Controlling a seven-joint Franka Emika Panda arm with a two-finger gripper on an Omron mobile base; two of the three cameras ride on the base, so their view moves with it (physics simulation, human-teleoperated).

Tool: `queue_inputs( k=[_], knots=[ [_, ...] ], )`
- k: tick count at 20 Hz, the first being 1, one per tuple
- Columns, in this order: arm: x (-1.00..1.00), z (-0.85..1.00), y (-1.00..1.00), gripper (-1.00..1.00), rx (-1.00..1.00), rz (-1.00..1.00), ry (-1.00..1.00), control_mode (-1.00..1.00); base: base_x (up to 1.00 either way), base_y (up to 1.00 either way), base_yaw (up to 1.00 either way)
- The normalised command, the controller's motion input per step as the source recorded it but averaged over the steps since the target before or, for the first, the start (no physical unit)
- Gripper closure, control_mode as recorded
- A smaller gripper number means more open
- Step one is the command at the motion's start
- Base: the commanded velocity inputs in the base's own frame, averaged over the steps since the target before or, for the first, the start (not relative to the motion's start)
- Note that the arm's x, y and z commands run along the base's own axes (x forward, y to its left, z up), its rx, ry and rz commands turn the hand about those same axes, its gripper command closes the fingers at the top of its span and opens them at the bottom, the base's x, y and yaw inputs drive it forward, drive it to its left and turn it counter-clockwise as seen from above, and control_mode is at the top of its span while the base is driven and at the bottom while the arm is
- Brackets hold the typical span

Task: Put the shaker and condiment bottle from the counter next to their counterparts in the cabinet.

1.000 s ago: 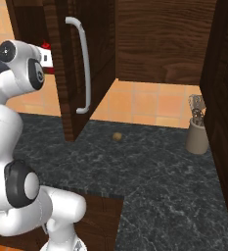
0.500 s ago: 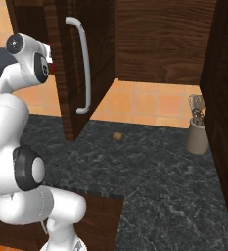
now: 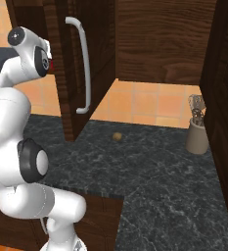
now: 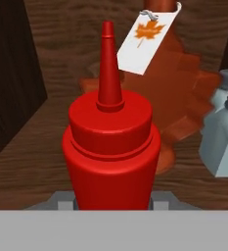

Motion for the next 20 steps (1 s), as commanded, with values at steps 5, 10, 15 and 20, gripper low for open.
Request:
queue_inputs(
  k=[5, 10, 15, 20],
  knots=[
    [0.13, 0.00, 0.00, 1.00, 0.00, 0.00, -0.01, -1.00, 0.00, 0.00, 0.00],
    [0.14, 0.00, -0.08, 1.00, 0.00, 0.00, -0.03, -1.00, 0.00, 0.00, 0.00],
    [0.34, -0.02, -0.01, 1.00, 0.00, 0.00, 0.00, -1.00, 0.00, 0.00, 0.00],
    [0.40, -0.13, 0.00, 1.00, 0.00, 0.00, 0.00, -1.00, 0.00, 0.00, 0.00]
  ],
)
